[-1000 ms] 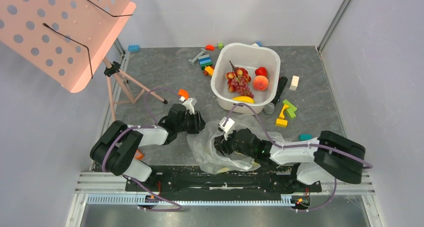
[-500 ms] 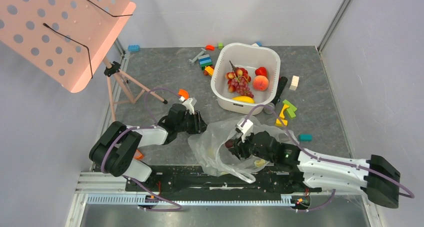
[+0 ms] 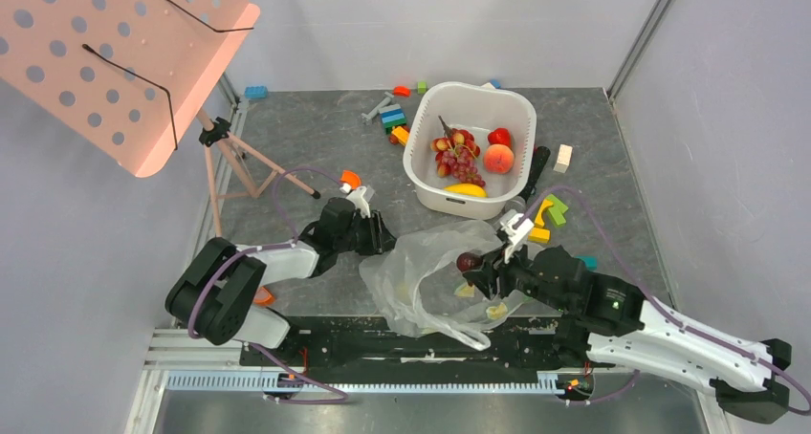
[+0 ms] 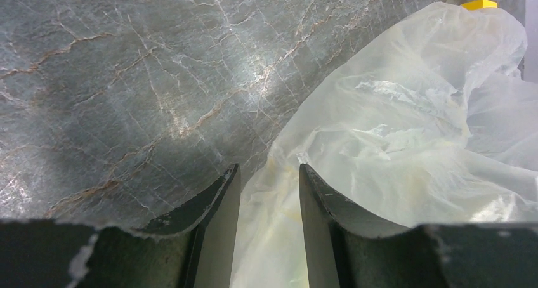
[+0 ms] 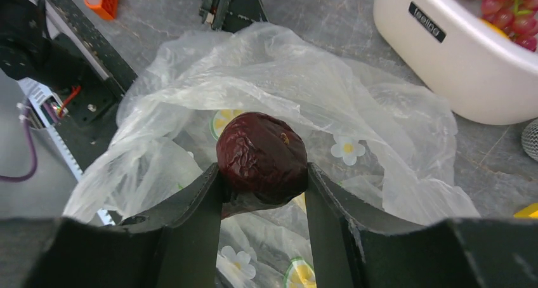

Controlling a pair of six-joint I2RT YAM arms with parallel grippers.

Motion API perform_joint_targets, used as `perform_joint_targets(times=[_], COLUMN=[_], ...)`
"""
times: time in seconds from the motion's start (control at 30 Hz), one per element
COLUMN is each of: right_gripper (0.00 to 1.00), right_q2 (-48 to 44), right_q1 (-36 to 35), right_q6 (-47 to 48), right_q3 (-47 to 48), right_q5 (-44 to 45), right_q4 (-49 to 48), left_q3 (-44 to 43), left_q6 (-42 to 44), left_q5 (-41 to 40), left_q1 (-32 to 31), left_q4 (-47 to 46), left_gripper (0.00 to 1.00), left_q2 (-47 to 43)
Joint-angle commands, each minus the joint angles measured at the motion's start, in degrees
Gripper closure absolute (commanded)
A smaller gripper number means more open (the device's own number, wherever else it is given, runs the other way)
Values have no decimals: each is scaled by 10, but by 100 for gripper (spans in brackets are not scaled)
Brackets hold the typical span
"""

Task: Take the fake fruits out of the plastic bag
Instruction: Take out the fake fruit from the plastic bag.

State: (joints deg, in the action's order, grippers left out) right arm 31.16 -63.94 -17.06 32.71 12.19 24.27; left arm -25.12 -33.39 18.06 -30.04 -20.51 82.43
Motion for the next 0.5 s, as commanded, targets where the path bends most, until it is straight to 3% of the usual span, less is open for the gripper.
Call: perform_joint_targets(times=[0.0, 0.33, 0.47], right_gripper=[62, 61, 61], right_q2=[-21, -4, 28], right_q1=[0, 0, 0], right_q6=[-10, 19, 35], right_q3=[54, 169, 206], right_q5=[14, 24, 89], right_q4=[63, 115, 128], left_q3=[6, 18, 30], left_q6=[10, 25, 33], left_q5=[-11, -17, -29], left_q1=[-2, -2, -2], left_q4=[-12, -8, -7], left_gripper=[54, 53, 52], left_q2=[-28, -62, -99])
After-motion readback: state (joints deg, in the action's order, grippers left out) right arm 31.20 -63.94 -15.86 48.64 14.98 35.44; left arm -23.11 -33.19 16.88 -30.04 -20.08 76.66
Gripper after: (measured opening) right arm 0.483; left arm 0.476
